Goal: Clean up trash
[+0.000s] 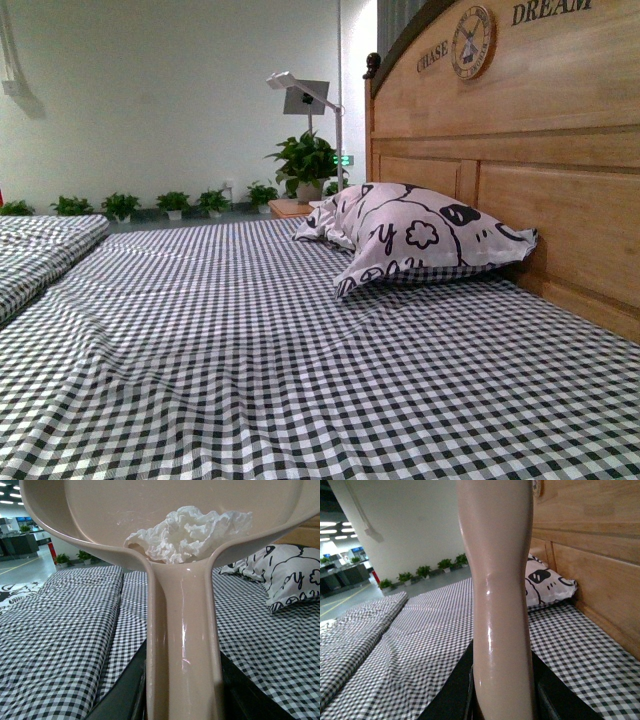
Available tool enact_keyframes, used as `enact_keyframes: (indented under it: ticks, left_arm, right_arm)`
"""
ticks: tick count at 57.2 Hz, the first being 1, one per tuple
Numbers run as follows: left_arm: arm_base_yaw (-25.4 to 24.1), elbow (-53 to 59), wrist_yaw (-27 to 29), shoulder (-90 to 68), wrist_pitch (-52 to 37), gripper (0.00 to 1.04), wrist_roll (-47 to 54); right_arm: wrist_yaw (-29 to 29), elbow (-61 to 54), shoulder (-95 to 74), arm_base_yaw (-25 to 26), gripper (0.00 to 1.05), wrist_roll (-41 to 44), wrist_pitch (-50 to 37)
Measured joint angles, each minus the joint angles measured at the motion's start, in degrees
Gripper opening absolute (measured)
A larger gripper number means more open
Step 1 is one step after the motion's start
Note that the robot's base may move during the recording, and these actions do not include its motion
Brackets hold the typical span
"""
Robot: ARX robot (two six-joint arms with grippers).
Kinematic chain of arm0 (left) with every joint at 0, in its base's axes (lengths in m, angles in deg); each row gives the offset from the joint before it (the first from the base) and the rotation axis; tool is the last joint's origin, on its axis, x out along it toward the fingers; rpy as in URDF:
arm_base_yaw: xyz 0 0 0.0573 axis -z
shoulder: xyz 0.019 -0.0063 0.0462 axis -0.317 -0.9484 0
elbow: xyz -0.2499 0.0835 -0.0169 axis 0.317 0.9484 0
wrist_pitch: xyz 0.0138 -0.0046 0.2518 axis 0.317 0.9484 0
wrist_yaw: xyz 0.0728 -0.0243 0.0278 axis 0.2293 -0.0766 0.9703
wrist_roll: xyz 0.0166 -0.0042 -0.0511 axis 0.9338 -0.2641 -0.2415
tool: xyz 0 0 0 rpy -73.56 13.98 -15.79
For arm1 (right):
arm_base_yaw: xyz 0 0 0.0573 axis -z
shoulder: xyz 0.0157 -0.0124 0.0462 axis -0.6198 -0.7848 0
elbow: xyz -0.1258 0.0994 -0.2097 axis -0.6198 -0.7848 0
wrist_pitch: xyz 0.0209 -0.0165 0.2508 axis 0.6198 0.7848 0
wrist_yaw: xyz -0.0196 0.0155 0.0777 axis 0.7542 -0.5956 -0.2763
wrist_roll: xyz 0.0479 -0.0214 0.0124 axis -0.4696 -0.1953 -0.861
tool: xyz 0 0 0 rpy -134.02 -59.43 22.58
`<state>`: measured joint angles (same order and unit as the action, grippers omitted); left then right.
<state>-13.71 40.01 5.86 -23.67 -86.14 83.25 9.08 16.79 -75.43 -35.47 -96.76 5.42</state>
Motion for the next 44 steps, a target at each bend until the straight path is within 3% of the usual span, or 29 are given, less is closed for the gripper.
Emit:
enact_keyframes:
  ticks: [44]
  left_arm:
    - [0.0,0.0,0.0,0.0,0.0,0.27,-0.2]
  right_arm:
    - [0.0,0.0,0.0,0.0,0.20,0.1,0.0]
